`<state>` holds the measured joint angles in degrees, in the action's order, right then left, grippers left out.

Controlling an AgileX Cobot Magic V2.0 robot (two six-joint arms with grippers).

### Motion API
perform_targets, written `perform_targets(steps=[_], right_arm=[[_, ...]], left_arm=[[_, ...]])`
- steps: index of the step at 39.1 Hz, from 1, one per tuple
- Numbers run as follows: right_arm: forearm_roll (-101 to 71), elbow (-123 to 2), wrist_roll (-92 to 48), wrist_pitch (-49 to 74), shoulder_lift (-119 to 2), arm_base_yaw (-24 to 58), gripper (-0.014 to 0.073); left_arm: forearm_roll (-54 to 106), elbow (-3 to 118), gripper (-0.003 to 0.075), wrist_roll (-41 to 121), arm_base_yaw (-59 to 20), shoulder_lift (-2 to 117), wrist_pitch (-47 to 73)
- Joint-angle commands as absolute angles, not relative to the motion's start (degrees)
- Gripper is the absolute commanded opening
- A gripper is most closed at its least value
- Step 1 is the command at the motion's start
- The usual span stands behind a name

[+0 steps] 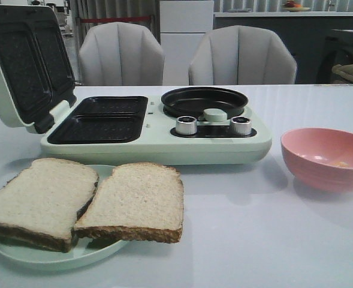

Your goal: Make breakfast with bread and shrimp

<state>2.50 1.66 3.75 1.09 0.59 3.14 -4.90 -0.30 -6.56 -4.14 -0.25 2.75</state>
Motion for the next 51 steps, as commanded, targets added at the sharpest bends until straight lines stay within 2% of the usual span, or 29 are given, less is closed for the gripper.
perform_targets(steps=[1,35,47,51], right_arm=[[3.31,0.59,3.89,-3.97,1.85,2.66,0.0152],[3.31,0.59,3.89,-3.97,1.85,2.66,0.0152],[3.31,0.59,3.89,-3.97,1.85,2.66,0.0152],[3.31,0.59,3.89,-3.97,1.85,2.66,0.0152]], left_arm=[[-4.79,-1.55,0.0114,-6.66,-4.41,-1.2,-1.62],[-4.79,-1.55,0.0114,-6.66,-4.41,-1.2,-1.62],[-0.39,0.11,0.0114,-6.88,-4.41,-1.2,-26.01],[0.66,5.89,0.0114,-6.88,-4.41,-0.96,-18.91]])
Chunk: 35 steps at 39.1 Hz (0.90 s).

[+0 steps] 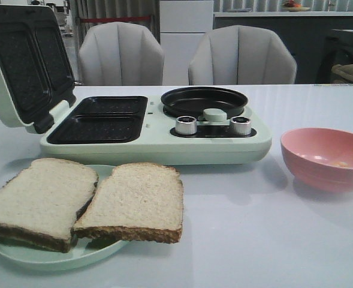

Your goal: Make breakfast with bread and shrimp

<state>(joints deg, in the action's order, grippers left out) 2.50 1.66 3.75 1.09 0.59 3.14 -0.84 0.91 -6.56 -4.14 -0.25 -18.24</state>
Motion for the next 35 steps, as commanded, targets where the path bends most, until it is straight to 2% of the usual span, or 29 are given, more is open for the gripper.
perform_targets(steps=[1,9,13,30,32,35], right_arm=[[3.31,0.59,3.89,-3.97,1.85,2.66,0.0152],[3.31,0.59,3.89,-3.97,1.85,2.66,0.0152],[3.31,0.59,3.89,-3.97,1.85,2.66,0.0152],[3.31,0.59,3.89,-3.97,1.85,2.66,0.0152],[3.31,0.59,3.89,-3.97,1.85,2.66,0.0152],[3.31,0.59,3.89,-3.97,1.85,2.66,0.0152]], left_arm=[[0.0,7.49,0.0114,-6.88,-4.41,-0.82,-15.89],[1.58,21.02,0.0114,-6.88,-4.41,6.42,9.16],[3.95,23.9,0.0114,-6.88,-4.41,9.82,15.95],[3.13,22.66,0.012,-6.88,-4.41,13.89,15.56],[3.13,22.66,0.0138,-6.88,-4.41,13.89,15.56],[2.83,22.66,0.0209,-6.88,-4.41,13.89,15.56]])
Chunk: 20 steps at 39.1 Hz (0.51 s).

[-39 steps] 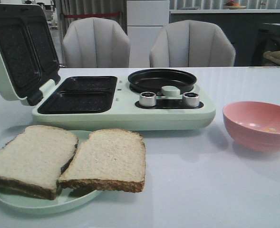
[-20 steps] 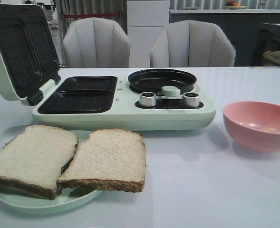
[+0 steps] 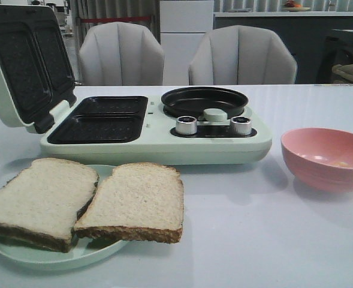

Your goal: Make breakfast with bread and shrimp

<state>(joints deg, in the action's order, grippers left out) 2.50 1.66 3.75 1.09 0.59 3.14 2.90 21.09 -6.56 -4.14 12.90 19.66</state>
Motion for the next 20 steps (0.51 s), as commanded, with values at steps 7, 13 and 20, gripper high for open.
perform_targets(steps=[7,13,20], right_arm=[[3.31,0.59,3.89,-3.97,1.85,2.66,0.0152],[3.31,0.59,3.89,-3.97,1.85,2.66,0.0152],[3.31,0.59,3.89,-3.97,1.85,2.66,0.0152]], left_arm=[[1.57,22.57,0.0497,-6.88,-4.41,13.89,15.56],[-0.47,22.45,0.0535,-6.77,-4.41,13.89,15.56],[-3.0,22.34,0.0533,-3.08,-5.23,13.89,19.06]])
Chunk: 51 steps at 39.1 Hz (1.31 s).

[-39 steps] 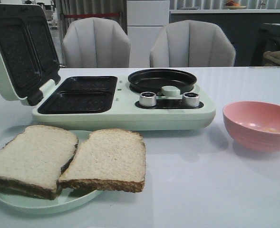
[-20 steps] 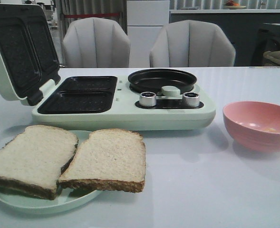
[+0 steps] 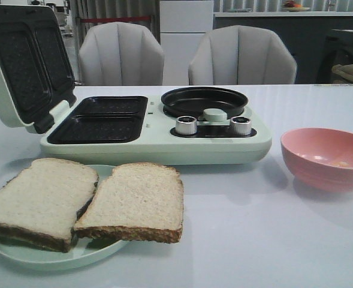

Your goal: Make breakfast with bread and shrimp

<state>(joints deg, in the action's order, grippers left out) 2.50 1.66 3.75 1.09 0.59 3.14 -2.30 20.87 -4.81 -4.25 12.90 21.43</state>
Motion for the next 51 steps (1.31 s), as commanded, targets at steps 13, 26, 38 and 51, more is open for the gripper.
perform_targets(steps=[13,26,38,51], right_arm=[[3.31,0.59,3.89,-3.97,1.85,2.66,0.0152],[3.31,0.59,3.89,-3.97,1.85,2.66,0.0152],[3.31,0.59,3.89,-3.97,1.85,2.66,0.0152],[3.31,0.59,3.89,-3.97,1.85,2.66,0.0152]], left_arm=[[-7.86,18.91,0.0533,12.03,-17.9,14.83,24.46],[-25.93,18.91,0.0533,16.43,-30.31,28.98,32.9],[-42.04,19.16,0.0533,15.65,-39.53,48.13,33.57],[-55.44,23.4,0.0533,6.59,-42.06,62.37,32.93]])
